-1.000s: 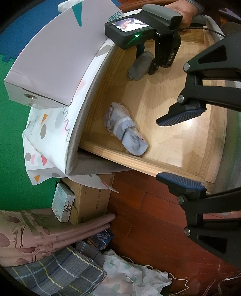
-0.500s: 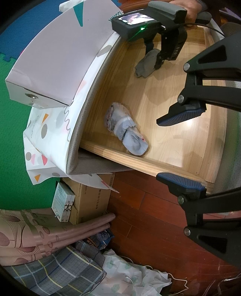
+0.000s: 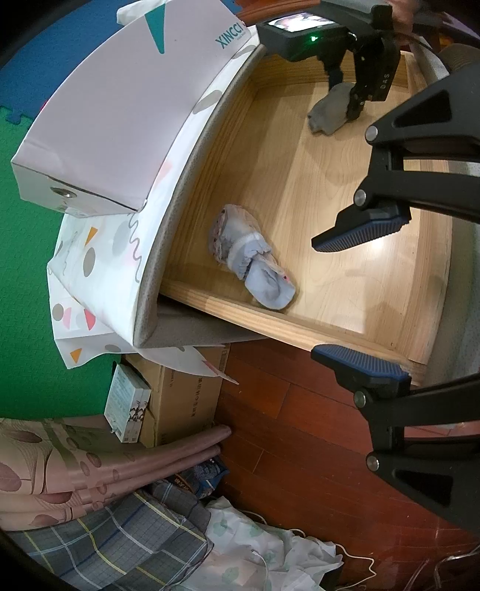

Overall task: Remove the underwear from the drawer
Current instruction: 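Hold the grey sock in the right gripper while the left tool moves toward the pale patterned sock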

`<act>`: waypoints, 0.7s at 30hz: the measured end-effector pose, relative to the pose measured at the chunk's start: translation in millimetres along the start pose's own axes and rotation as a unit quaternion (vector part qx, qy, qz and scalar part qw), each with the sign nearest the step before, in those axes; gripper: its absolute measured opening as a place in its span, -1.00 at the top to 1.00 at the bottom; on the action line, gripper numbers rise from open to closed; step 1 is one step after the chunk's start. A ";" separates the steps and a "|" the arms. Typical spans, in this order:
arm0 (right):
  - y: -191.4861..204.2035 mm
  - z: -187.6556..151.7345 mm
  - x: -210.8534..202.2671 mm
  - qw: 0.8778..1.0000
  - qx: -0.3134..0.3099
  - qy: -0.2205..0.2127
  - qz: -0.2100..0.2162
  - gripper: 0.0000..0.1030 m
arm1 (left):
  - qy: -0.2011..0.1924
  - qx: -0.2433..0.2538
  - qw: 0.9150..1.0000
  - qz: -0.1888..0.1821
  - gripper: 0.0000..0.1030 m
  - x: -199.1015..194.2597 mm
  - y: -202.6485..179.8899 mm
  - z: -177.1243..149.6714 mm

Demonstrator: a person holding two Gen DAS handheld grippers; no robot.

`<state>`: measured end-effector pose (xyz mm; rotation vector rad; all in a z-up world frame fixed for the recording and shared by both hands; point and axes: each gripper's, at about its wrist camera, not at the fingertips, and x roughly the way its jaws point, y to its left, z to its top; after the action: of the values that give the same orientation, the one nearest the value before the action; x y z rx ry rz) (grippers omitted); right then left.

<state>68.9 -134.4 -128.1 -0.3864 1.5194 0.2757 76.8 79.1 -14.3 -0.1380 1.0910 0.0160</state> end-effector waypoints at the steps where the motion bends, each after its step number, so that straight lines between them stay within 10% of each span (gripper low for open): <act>1: -1.5 -2.8 0.1 1.000 0.009 0.007 0.004 0.29 | 0.000 0.000 1.000 -0.001 -0.04 0.0 0.2 -0.1; 21: -45.1 -28.2 12.3 0.978 0.178 0.099 0.039 0.29 | 0.000 0.010 1.000 0.007 -0.04 -0.9 -0.1 -1.3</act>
<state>62.2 -187.8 -137.4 -0.0697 1.7437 0.0217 75.2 78.9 -14.1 -0.1113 1.0926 0.0175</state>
